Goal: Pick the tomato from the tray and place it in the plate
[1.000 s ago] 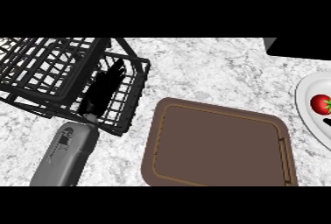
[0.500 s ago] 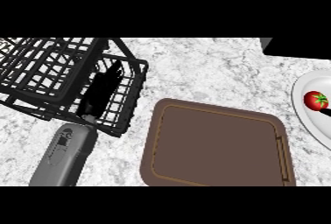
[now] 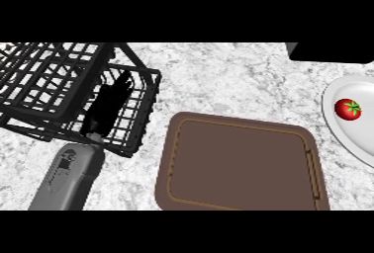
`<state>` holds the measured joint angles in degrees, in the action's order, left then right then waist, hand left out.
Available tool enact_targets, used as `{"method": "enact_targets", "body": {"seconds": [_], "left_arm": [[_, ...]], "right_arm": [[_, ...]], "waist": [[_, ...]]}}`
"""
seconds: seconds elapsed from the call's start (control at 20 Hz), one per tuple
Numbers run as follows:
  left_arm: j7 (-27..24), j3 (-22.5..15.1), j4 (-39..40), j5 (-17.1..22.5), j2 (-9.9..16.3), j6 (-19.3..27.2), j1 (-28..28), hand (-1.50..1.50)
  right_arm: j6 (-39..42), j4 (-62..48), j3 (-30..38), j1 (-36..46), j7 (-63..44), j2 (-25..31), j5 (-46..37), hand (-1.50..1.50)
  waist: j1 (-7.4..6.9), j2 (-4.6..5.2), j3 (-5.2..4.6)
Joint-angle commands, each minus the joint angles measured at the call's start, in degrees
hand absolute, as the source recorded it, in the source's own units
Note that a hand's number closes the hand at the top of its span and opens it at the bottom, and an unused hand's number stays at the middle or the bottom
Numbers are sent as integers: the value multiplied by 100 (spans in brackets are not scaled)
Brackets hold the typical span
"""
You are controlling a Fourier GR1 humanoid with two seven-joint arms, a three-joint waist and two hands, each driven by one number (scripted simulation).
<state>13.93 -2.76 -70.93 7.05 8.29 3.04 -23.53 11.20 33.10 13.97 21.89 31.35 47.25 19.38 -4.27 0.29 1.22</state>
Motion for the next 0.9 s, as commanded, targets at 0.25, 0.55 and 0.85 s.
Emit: {"method": "enact_targets", "body": {"seconds": [0.25,0.55,0.85], "left_arm": [[-260,-57,41,52,-263,64,1344,0],[-201,-31,-21,44,-113,-133,1299,0],[-24,14,-77,49,-190,-36,1218,0]], "right_arm": [[2105,-730,13,-485,815,739,-29,-150],[2272,-886,-164,-896,1544,1002,-437,-150],[1953,-947,-357,-1149,1980,840,-737,-150]], "waist": [[110,24,-85],[159,26,-76],[173,15,-72]]}}
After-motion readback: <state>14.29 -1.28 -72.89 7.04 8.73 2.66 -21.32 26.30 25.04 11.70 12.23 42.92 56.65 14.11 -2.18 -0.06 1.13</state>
